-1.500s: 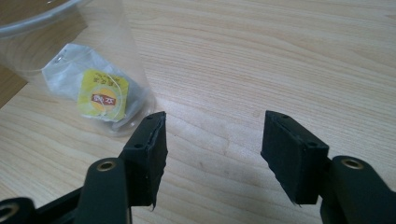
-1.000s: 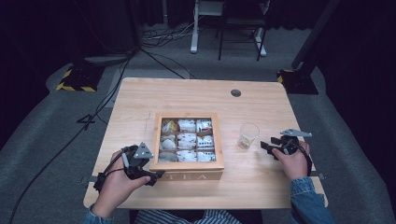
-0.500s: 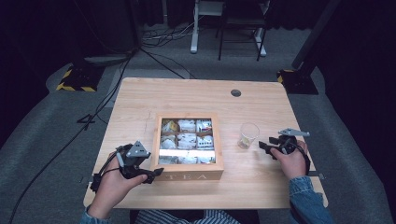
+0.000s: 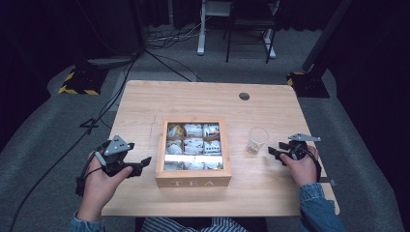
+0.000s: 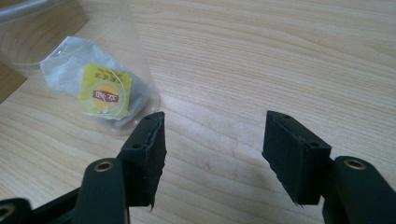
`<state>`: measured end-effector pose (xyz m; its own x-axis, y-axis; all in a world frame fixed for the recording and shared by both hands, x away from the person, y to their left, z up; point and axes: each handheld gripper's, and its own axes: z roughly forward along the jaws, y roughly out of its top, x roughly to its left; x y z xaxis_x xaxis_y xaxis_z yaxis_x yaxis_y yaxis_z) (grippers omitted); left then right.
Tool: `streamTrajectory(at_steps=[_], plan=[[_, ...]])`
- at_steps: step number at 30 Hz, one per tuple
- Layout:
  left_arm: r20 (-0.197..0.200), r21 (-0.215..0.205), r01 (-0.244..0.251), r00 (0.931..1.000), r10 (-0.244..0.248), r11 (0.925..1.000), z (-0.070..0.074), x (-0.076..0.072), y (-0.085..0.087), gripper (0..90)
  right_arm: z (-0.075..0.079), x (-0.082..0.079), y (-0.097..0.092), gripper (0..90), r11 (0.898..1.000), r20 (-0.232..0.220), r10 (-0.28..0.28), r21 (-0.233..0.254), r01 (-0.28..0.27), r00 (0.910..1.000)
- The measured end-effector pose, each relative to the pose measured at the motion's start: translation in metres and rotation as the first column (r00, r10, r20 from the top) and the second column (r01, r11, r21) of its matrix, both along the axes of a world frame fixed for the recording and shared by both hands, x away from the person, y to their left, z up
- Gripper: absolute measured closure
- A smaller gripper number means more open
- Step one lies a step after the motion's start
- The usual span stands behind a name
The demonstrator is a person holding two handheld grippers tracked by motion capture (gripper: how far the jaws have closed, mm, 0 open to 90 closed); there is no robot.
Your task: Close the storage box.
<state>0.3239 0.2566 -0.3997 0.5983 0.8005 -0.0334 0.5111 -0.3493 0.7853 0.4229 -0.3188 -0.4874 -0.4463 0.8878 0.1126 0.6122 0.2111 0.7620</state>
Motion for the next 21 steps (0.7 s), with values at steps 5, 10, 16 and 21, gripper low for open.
streamTrajectory(at_steps=[5,10,16,21], plan=[[0.012,0.001,-0.038,0.9992,0.038,0.9993,-0.007,0.010,0.017,20.8,-0.001,-0.001,-0.005,38.8,1.000,0.002,-0.004,0.004,0.004,1.0000],[-0.011,0.040,-0.080,0.9967,0.080,0.9960,-0.022,0.024,0.031,21.5,-0.002,-0.003,-0.009,36.7,1.000,0.008,-0.001,-0.005,0.002,1.0000],[-0.061,0.054,-0.116,0.9909,0.120,0.9918,-0.045,0.039,0.044,21.4,-0.003,-0.005,-0.014,34.9,1.000,0.008,-0.010,-0.015,0.010,0.9999],[-0.096,0.057,-0.113,0.9884,0.118,0.9920,-0.064,0.049,0.049,21.1,-0.006,-0.006,-0.015,34.4,1.000,0.009,-0.004,-0.027,0.005,0.9999]])
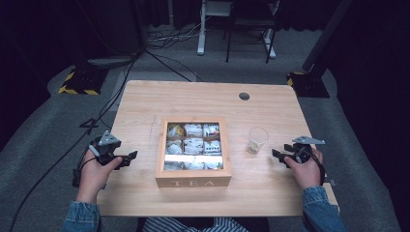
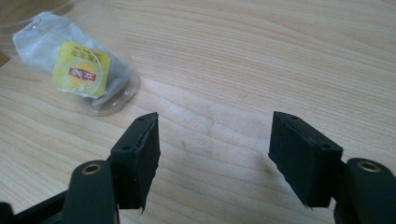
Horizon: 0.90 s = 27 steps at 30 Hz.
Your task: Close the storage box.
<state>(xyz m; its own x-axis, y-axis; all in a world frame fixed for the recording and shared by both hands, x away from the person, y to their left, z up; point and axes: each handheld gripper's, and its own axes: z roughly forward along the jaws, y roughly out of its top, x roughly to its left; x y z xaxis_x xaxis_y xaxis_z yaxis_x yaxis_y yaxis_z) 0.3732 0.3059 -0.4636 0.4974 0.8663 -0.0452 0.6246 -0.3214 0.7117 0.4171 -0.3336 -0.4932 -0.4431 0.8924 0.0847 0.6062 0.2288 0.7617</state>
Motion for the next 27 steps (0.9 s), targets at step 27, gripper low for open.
streamTrajectory(at_steps=[27], plan=[[-0.080,0.064,0.013,0.9968,-0.007,0.9979,-0.035,0.013,-0.014,14.6,-0.009,0.000,0.000,30.9,0.999,0.005,0.015,-0.047,-0.015,0.9999]])
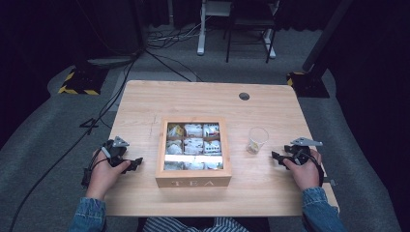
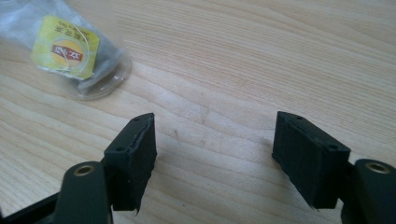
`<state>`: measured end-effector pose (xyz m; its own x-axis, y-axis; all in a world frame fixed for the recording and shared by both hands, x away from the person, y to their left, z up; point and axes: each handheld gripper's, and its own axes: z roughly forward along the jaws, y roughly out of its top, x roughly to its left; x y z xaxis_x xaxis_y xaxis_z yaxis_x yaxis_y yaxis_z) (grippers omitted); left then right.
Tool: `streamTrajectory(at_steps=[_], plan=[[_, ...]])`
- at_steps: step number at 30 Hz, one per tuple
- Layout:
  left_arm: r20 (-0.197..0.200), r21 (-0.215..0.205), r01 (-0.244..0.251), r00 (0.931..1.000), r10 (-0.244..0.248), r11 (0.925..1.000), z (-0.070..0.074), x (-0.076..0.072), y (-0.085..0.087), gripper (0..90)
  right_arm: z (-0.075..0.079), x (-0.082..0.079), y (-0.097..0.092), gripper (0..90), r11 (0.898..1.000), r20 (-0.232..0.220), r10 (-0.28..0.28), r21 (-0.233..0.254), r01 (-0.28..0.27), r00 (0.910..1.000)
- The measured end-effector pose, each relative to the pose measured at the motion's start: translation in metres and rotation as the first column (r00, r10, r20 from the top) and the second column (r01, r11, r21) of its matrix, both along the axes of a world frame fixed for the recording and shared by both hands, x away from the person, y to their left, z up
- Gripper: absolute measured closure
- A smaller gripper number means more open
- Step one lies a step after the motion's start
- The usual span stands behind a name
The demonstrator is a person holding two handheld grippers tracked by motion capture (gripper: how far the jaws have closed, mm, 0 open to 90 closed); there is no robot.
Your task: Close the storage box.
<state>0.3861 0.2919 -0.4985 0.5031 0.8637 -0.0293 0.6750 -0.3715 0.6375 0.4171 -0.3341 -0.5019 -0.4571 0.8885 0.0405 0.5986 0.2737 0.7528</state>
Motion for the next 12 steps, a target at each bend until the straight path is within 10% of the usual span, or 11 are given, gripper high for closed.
streamTrajectory(at_steps=[4,12], plan=[[0.023,-0.022,-0.012,0.9997,0.013,0.9997,-0.0057,0.0015,-0.0043,0.0,-0.0008,0.0003,0.0005,29.5,1.000,0.006,0.005,-0.002,-0.005,1.0000],[0.027,-0.016,-0.021,0.9994,0.022,0.9996,-0.0069,0.0021,-0.0077,0.0,-0.0010,0.0011,0.0016,29.0,1.000,0.008,0.007,-0.009,-0.007,0.9999]])
